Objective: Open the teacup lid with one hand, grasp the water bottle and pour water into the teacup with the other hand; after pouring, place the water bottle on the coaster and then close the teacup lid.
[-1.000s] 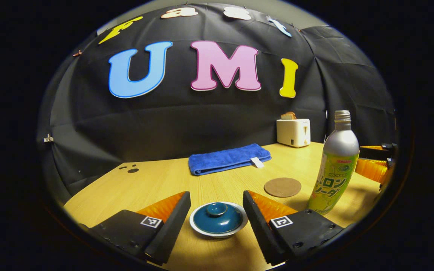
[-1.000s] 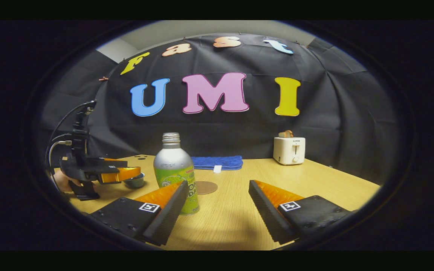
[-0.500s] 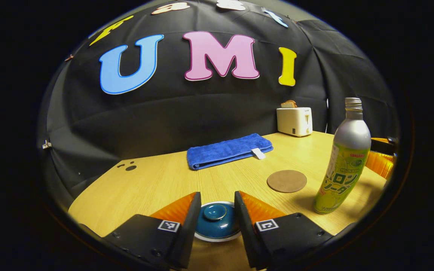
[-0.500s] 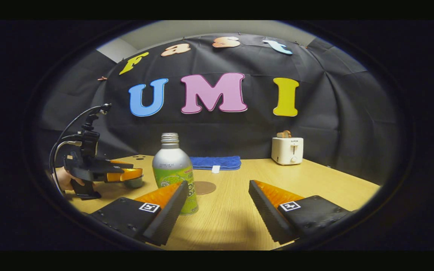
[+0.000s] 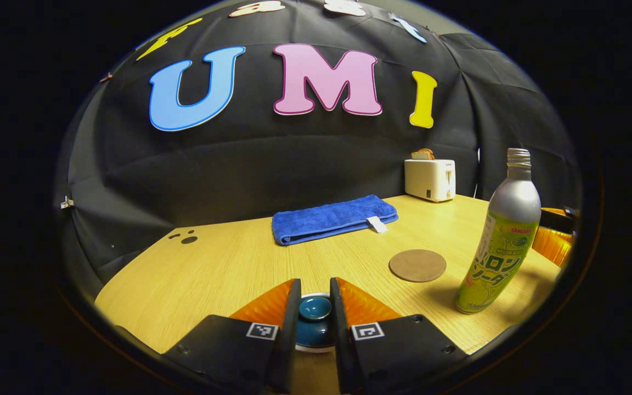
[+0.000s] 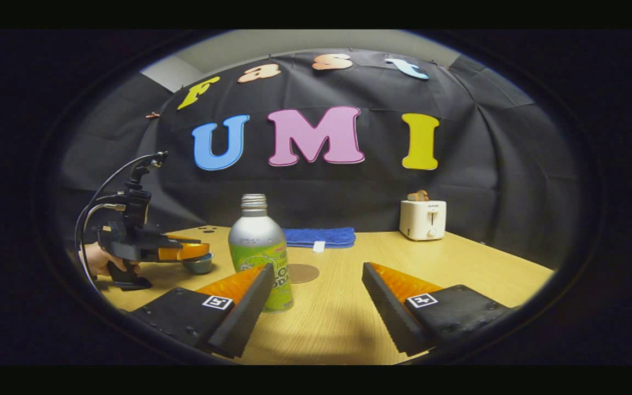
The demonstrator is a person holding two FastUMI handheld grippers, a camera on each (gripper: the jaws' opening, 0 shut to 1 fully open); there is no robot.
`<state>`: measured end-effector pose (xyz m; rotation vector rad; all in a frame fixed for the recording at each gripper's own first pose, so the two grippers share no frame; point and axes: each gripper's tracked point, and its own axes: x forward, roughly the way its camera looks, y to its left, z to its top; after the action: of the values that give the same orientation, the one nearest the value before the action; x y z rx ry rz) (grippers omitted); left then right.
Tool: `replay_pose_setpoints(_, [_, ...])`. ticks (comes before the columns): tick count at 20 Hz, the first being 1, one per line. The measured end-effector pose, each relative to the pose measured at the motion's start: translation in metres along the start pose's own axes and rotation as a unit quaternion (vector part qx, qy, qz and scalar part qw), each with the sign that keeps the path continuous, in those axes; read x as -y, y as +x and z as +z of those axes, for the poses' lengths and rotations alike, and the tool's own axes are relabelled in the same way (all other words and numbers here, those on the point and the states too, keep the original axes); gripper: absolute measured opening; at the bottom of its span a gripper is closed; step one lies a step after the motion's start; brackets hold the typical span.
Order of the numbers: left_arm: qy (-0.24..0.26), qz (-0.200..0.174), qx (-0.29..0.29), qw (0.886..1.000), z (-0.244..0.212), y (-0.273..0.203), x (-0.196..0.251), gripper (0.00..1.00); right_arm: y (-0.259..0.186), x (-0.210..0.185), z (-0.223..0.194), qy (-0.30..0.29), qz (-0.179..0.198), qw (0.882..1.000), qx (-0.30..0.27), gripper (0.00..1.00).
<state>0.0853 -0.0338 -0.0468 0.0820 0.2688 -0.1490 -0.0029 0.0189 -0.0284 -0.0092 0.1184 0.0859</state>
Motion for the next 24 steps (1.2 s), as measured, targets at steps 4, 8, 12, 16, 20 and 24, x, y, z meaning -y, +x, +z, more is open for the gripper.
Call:
replay_pose_setpoints(4, [-0.013,-0.003,0.045,0.999,0.011,-0.012,-0.003,0.31,-0.008,-0.005,0.004,0.004,0.005,1.000,0.009,0.99])
replay_pose_setpoints(8, [-0.028,0.003,0.080,0.996,0.019,-0.021,-0.008,0.30,-0.013,-0.015,0.007,0.010,0.015,1.000,0.012,0.99])
replay_pose_setpoints(12, [-0.034,0.012,0.100,0.994,0.022,-0.031,-0.015,0.30,-0.014,-0.030,0.022,-0.001,0.025,0.999,0.024,0.99])
replay_pose_setpoints(16, [-0.040,0.024,0.103,0.994,0.018,-0.045,-0.028,0.30,-0.011,-0.050,0.023,-0.005,0.043,0.999,0.020,0.99])
replay_pose_setpoints(20, [-0.042,0.037,0.102,0.993,0.014,-0.053,-0.045,0.30,0.007,-0.058,0.020,-0.023,0.033,0.999,0.016,0.99])
replay_pose_setpoints(24, [-0.042,0.037,0.102,0.993,0.014,-0.054,-0.051,0.30,0.030,-0.068,0.011,-0.022,0.037,0.999,0.004,0.99])
